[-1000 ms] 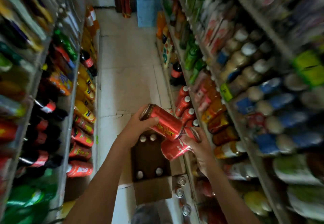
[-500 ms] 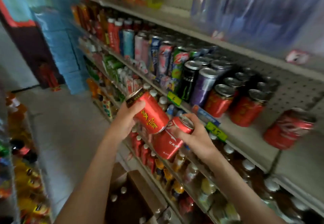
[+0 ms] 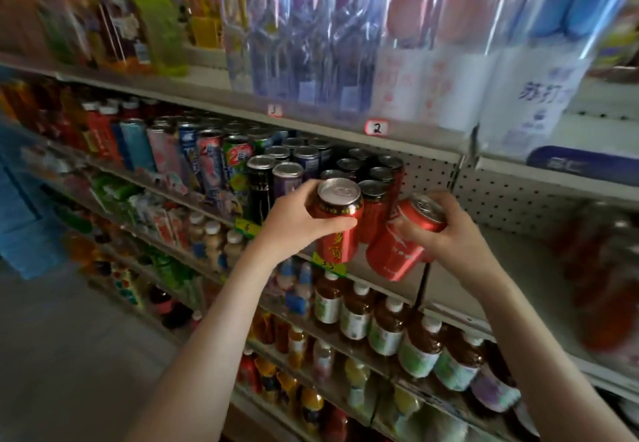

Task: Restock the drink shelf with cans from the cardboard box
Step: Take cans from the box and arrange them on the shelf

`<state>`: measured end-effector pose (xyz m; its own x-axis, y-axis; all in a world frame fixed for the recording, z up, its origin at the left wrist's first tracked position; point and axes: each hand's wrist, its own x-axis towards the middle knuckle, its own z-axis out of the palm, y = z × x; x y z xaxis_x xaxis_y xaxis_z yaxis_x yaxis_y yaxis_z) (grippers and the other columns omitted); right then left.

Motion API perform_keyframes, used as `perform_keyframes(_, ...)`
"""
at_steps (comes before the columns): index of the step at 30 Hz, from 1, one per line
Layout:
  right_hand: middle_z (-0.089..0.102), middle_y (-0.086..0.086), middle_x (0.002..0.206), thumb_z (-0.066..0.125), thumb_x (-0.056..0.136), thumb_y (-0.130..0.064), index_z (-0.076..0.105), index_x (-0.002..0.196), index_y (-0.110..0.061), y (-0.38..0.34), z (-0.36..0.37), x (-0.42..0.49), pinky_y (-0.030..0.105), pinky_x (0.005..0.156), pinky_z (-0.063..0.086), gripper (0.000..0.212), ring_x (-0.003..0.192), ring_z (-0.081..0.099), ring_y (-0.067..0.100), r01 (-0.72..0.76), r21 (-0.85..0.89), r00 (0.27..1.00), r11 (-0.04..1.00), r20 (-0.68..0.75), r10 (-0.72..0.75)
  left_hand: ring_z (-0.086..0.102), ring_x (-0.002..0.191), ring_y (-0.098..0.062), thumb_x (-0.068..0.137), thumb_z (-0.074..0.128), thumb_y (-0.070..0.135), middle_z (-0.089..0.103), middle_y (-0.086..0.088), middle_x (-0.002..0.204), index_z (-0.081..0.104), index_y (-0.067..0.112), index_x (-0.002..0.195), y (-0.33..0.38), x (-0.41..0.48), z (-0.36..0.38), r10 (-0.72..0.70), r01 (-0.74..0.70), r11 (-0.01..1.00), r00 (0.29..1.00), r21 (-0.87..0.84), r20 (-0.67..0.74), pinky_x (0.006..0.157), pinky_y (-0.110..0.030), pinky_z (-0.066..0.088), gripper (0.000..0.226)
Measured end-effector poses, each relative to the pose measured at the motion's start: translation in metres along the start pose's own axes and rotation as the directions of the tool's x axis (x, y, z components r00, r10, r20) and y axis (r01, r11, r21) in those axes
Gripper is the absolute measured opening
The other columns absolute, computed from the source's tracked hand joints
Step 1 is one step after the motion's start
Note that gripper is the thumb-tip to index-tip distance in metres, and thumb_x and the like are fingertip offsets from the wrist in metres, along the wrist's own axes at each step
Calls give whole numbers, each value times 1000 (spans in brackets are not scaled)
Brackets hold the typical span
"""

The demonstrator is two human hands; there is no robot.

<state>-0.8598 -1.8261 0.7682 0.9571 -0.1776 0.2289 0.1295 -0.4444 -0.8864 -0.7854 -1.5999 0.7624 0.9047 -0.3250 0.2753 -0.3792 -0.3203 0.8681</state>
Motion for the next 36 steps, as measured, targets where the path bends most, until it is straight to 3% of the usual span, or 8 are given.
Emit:
perform_keyframes(3,60,-10,100,78,72,-36,49,109,-31,6,-14,2,30,79,49,48,86,58,4,-10,-122,996,992,-88,-1,58,104,-1,65,79,51,63,18,111,59,39,110,2,14,17,33,-35,995,999,89,26,83,-18,45,51)
perform_keyframes(9,55,1,111,79,71,-35,49,110,-28,23,-22,5,19,66,42,49,95,56,16,-70,-247,972,966,-235,10,55,97,-1,69,78,49,66,10,114,63,25,117,-2,31,38,10,-18,984,999,176,48,78,-15,39,56)
perform_keyframes(14,55,5,119,81,68,-31,41,120,-15,34,-15,5,31,78,49,67,100,56,19,-156,-239,958,958,-271,89,59,101,-10,70,80,43,68,2,114,64,20,111,-9,34,50,-6,3,978,1000,207,11,83,-23,45,50)
perform_keyframes(21,52,0,110,81,70,-24,30,112,-18,35,0,5,28,75,45,67,98,55,15,-192,-158,953,969,-266,145,60,109,-17,70,80,39,66,0,114,60,14,115,-13,38,66,10,-9,979,1000,203,-5,87,-25,46,55)
perform_keyframes(29,50,6,128,75,72,-46,38,127,-17,32,-1,6,41,94,47,73,114,51,24,-232,-446,971,864,-158,180,57,113,-19,71,80,38,60,-4,124,44,10,129,-23,39,68,-73,66,988,996,141,46,81,-22,42,73)
perform_keyframes(31,45,10,131,69,74,-55,37,133,-12,26,1,3,44,100,40,80,120,42,29,-192,-673,975,714,-212,63,56,114,-21,72,80,36,58,-7,126,38,11,130,-23,40,68,-70,59,989,995,138,72,82,-24,42,77)
perform_keyframes(33,45,15,128,65,77,-56,42,131,-5,12,6,1,44,98,35,77,118,40,34,-67,-796,956,601,-224,-190,56,112,-21,73,80,35,56,-9,126,33,14,129,-23,41,68,-65,53,991,992,123,103,83,-25,43,76)
perform_keyframes(36,47,13,129,61,86,-46,42,133,-6,-14,19,11,36,99,33,64,120,38,30,134,-761,961,635,-58,-272,56,99,-15,74,79,34,56,-5,115,28,20,118,-26,42,65,-51,40,996,990,81,135,73,-21,44,69)
